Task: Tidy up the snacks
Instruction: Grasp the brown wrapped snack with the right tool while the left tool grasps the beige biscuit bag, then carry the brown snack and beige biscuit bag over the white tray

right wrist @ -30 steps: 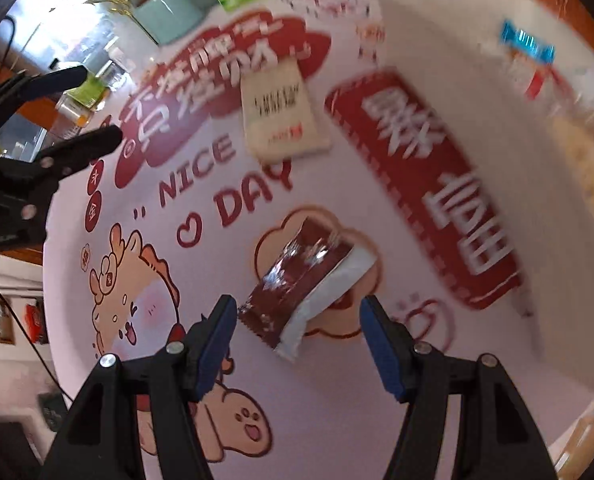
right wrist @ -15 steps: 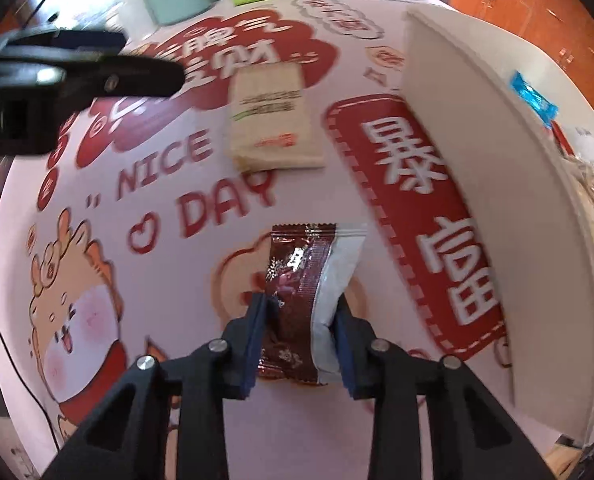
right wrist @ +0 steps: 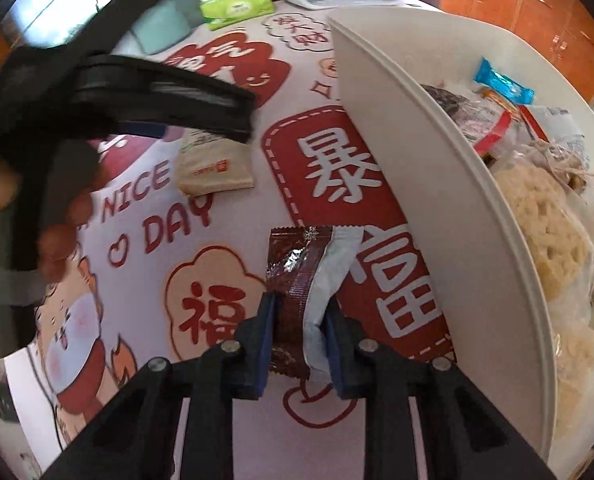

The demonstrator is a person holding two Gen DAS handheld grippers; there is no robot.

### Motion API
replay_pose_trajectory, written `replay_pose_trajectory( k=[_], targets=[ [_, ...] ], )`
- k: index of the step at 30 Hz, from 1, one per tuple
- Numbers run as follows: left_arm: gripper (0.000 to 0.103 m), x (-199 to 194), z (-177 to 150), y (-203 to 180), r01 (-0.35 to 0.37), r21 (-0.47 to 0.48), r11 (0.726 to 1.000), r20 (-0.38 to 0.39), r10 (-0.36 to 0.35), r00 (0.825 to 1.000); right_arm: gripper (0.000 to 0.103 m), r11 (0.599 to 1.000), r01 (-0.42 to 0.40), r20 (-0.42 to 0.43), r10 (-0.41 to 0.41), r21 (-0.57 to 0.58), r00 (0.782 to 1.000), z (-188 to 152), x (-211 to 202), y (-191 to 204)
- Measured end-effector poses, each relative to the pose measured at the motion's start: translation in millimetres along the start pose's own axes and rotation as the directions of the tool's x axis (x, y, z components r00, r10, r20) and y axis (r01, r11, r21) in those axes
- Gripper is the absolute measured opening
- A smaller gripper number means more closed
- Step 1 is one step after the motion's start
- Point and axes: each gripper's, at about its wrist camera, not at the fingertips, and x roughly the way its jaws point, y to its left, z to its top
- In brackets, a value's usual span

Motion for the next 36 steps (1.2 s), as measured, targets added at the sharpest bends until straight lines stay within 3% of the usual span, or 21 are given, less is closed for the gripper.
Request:
replay_pose_trajectory(
  k=[3,4,5,13,19,23,27,31,34,36],
  targets=[
    [0.083,-2.7,-3.1,0.3,0.006,-0.065,0.998,0.026,-0.004,1.000,0.021,0.998,-0.038,0.003,0.039,-0.043,0.999,-7.0,-9.6,-3.8],
    [0.066,-7.4,-4.4,-1.8,0.009,-0.068,0.998,0.046,-0.006,0.999,0.020,0.997,-0.049,0.009,0.049,-0.057,0.999,-7.6,-12.4,-4.6],
    [0.056,-10.3,-5.3,-3.7,0.006,-0.063,0.998,0.053,-0.003,0.999,0.020,0.995,-0.062,0.018,0.063,-0.072,0.998,-8.0,-16.1,-5.6],
    [0.055,-32.4,-39.5,1.1,-0.021,-0.158,0.987,0.017,0.023,1.000,0.018,0.967,-0.176,0.097,0.195,-0.182,0.976,-16.8,-56.5,-6.5],
    [0.055,-104.8,-86.1,-6.1,-0.044,-0.157,0.987,0.113,0.063,0.992,0.018,0.949,-0.188,0.187,0.239,-0.253,0.953,-24.6,-102.6,-16.0],
    [0.055,-151.1,-89.0,-23.9,-0.034,-0.157,0.987,0.191,0.064,0.979,0.018,0.952,-0.153,0.286,0.229,-0.264,0.930,-16.4,-134.5,-30.7],
    [0.055,-198.3,-81.3,-53.8,-0.006,-0.143,0.990,0.290,0.048,0.956,0.018,0.965,-0.057,0.432,0.166,-0.255,0.886,-10.5,-173.4,-45.6],
    [0.055,-230.2,-71.2,-90.3,-0.046,-0.086,0.995,0.388,0.076,0.919,0.018,0.971,0.072,0.583,0.077,-0.228,0.809,-12.1,-211.6,-62.2],
    [0.055,-246.5,-62.4,-117.7,-0.052,-0.047,0.998,0.436,0.067,0.897,0.018,0.970,0.139,0.676,0.032,-0.198,0.737,-15.5,-234.8,-73.9],
    [0.055,-251.0,-56.7,-132.8,-0.048,-0.030,0.998,0.448,0.057,0.892,0.018,0.969,0.165,0.704,0.012,-0.184,0.710,-17.4,-243.5,-80.4]
  ],
)
